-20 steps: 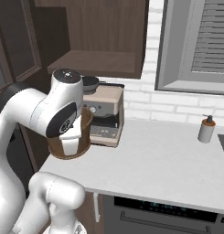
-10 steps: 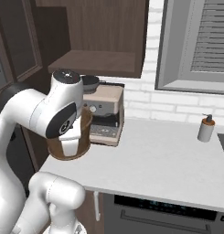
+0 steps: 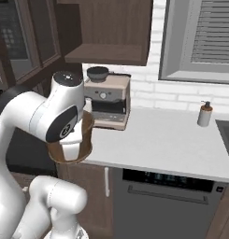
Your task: Open the cabinet, pick up the bread from the cabinet and place it in the basket. Then move the basket to the dining counter.
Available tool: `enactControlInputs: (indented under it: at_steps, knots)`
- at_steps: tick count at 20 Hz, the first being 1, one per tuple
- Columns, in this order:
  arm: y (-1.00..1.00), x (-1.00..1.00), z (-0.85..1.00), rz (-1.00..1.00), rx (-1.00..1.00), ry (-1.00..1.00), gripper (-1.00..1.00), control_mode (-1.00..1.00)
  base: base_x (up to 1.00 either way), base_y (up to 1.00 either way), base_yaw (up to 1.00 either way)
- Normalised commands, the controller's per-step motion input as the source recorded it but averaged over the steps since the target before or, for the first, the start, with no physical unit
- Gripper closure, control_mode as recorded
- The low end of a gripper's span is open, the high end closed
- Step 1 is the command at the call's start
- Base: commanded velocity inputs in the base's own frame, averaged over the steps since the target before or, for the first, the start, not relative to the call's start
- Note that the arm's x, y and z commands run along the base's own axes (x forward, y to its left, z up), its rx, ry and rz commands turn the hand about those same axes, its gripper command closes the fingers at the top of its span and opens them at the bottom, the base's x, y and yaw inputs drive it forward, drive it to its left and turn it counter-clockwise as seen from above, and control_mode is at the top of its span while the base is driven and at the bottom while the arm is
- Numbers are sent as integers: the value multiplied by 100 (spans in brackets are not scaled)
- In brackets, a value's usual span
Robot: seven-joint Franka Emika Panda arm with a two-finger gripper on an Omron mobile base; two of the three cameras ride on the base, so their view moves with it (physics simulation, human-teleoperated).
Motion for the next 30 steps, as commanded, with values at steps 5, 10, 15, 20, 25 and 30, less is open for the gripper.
enactControlInputs:
  at_steps: [5,10,15,20,25,30]
  knots:
    - [0,0,0,0,0,0,100,100,-62,-10,-4]
    - [0,0,0,0,0,0,100,100,-37,-24,-39]
    - [0,0,0,0,0,0,100,100,-35,-22,-70]
    - [0,0,0,0,0,0,100,100,-3,-29,-81]
    - [0,0,0,0,0,0,100,100,0,-45,-83]
    - [0,0,0,0,0,0,100,100,0,-70,-79]
